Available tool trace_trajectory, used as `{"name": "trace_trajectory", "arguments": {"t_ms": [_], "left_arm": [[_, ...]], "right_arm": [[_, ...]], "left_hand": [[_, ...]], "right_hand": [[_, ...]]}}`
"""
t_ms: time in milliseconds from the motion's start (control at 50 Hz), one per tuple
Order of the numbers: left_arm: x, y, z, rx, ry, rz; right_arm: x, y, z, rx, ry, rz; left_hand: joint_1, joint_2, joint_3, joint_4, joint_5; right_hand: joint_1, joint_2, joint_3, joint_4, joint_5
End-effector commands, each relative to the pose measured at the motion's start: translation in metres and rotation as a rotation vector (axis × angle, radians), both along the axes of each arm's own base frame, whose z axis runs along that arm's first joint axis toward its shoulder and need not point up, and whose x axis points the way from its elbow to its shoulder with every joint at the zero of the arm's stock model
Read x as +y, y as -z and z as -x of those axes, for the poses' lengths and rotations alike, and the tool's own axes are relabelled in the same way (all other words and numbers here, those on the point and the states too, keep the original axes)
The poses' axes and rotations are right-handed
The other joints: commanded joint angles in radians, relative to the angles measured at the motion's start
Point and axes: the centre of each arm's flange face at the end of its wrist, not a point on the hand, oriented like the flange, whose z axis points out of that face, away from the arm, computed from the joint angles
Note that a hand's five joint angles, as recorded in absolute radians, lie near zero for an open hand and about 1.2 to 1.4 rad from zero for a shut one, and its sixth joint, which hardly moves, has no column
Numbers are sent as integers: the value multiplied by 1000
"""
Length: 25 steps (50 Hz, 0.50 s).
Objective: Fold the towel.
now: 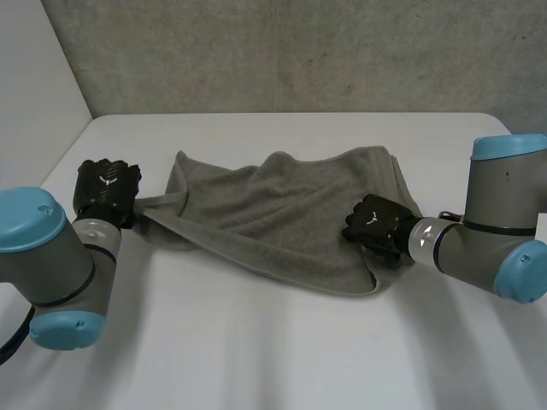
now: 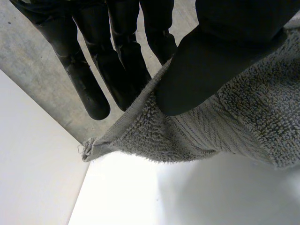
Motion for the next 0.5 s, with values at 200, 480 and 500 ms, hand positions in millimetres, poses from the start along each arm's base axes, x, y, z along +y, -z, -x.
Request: {"name": "trace_trajectory", "arguments": {"t_ms": [200,480,500], "left_arm": [[2,1,0,-2,1,-5],[2,1,1,-1,3,-3],[2,1,1,-1,3,-3]], "right_arm": [[2,4,7,23,19,-16],[9,10,9,35,20,-45],[9,10,9,35,20,-45]], "left_hand": [[243,179,179,177,187],[243,179,179,177,187],[243,179,179,177,187]], "right_hand": [[-90,-79,-86,-85,-90],[-220,-208,-216,-215,-220],[-220,-208,-216,-215,-220]]}}
